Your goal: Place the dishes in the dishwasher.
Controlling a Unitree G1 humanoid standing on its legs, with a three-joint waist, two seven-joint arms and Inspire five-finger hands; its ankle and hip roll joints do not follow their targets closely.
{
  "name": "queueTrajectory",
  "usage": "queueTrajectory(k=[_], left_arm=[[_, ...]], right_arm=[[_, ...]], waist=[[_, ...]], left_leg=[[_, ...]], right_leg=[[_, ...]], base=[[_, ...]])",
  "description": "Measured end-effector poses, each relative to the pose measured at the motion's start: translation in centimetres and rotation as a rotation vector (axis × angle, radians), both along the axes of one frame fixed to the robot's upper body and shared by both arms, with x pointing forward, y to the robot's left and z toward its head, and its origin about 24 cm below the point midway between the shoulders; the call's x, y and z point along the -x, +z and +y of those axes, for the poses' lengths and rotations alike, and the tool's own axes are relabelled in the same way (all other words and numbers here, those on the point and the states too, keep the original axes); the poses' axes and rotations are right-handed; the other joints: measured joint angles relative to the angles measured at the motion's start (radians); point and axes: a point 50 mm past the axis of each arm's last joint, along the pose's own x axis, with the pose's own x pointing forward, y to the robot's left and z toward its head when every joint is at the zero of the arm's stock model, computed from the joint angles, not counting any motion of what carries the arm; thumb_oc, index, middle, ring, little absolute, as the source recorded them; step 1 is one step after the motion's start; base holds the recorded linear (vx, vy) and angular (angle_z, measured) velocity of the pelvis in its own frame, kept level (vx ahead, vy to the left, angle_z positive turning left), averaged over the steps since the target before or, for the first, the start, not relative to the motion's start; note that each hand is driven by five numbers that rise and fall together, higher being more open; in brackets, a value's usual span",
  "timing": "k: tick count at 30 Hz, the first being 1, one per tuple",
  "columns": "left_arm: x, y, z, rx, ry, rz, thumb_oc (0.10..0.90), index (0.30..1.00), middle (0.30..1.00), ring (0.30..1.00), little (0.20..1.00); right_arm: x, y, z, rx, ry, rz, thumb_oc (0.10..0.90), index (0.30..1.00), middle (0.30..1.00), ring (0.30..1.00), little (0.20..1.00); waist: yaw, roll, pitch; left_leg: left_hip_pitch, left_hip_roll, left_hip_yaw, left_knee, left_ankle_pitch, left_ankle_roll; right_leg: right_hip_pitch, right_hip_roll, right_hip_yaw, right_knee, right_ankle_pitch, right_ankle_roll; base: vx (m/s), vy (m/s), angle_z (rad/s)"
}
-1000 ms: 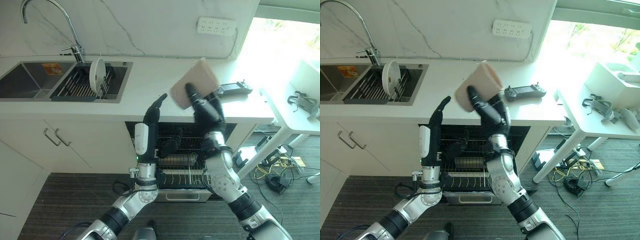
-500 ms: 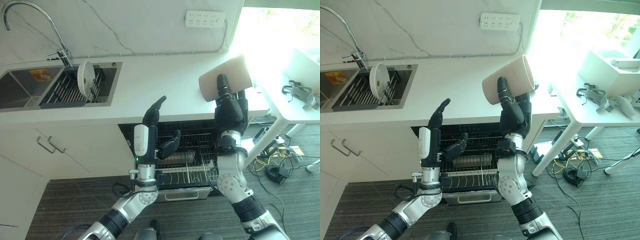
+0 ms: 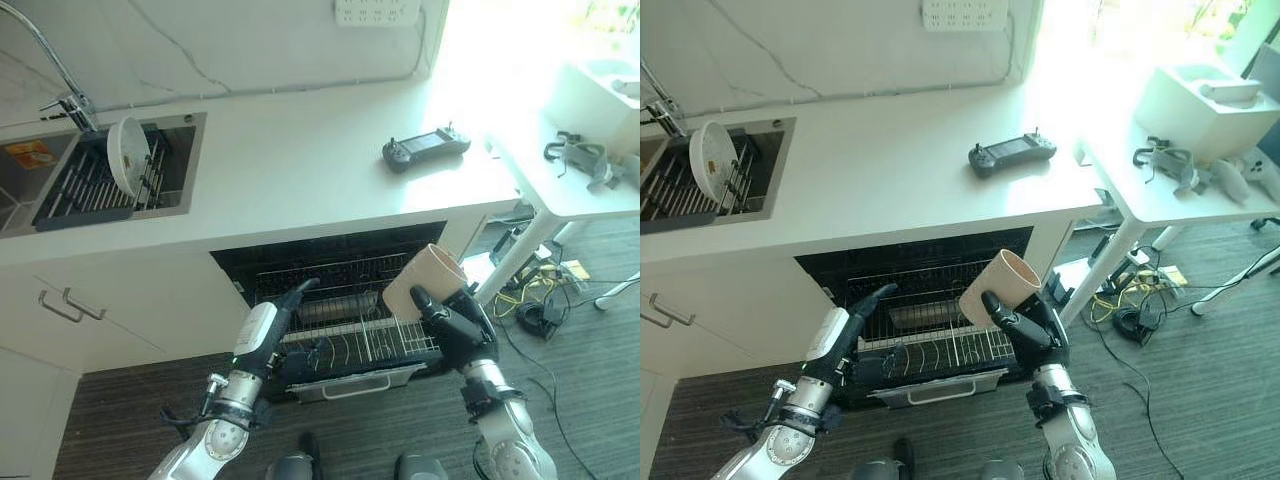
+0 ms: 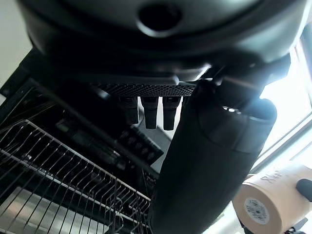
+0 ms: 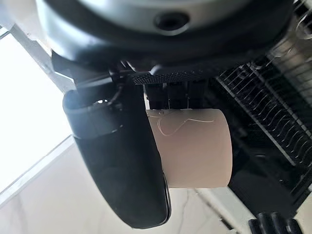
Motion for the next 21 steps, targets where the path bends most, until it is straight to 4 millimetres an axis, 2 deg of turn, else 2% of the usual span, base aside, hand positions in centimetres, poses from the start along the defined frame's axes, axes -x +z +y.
queueTrajectory(k=[6, 11, 13, 18, 21], left_arm=[[0.1, 0.1, 1.0, -0.022, 0.001, 0.001, 0.800, 0.900, 0.900, 0.900, 0.900], [0.0, 0.3, 1.1, -0.069, -0.051, 0.010, 0.800, 0.900, 0.900, 0.900, 0.900], [-0.1, 0.3, 0.9, -0.109, -0.095, 0.023, 0.800, 0.900, 0.900, 0.900, 0.900], [-0.5, 0.2, 0.7, -0.160, -0.172, 0.074, 0.800, 0.900, 0.900, 0.900, 0.900], [-0.3, -0.5, 0.5, -0.174, -0.228, 0.183, 0.800, 0.900, 0.900, 0.900, 0.900]], right_arm=[[-0.4, -0.2, -0.2, 0.173, 0.063, -0.018, 0.400, 0.300, 0.300, 0.300, 0.300], [-0.4, -2.6, -1.6, 0.283, 0.057, 0.092, 0.400, 0.300, 0.300, 0.300, 0.300], [-0.3, -2.7, -1.7, 0.329, 0.074, 0.103, 0.400, 0.300, 0.300, 0.300, 0.300], [-2.2, -1.1, -1.5, 0.444, 0.082, 0.040, 0.400, 0.300, 0.300, 0.300, 0.300], [-3.5, 0.3, -1.6, 0.502, 0.042, -0.017, 0.400, 0.300, 0.300, 0.300, 0.300]], waist=[[0.002, 0.002, -0.001], [0.012, 0.006, -0.003], [0.017, 0.008, -0.004], [0.030, 0.017, -0.009], [0.051, 0.021, -0.012]], left_leg=[[-0.001, -0.001, -0.004, 0.000, 0.001, -0.001], [-0.001, -0.002, -0.017, 0.002, 0.002, -0.002], [0.000, -0.003, -0.018, 0.002, 0.004, -0.002], [-0.001, -0.009, -0.035, 0.002, 0.007, 0.000], [-0.003, -0.010, -0.041, 0.002, 0.009, 0.000]], right_leg=[[0.007, 0.000, -0.004, 0.000, 0.000, 0.000], [0.012, 0.000, -0.010, 0.003, 0.000, 0.000], [0.015, 0.000, -0.014, 0.004, 0.000, 0.000], [0.026, -0.005, -0.032, 0.007, -0.001, 0.000], [0.026, -0.005, -0.037, 0.014, -0.003, -0.001]], base=[[0.01, 0.003, 0.02], [0.05, -0.006, 0.04], [0.05, 0.004, 0.05], [0.06, 0.005, 0.11], [0.07, 0.002, 0.08]])
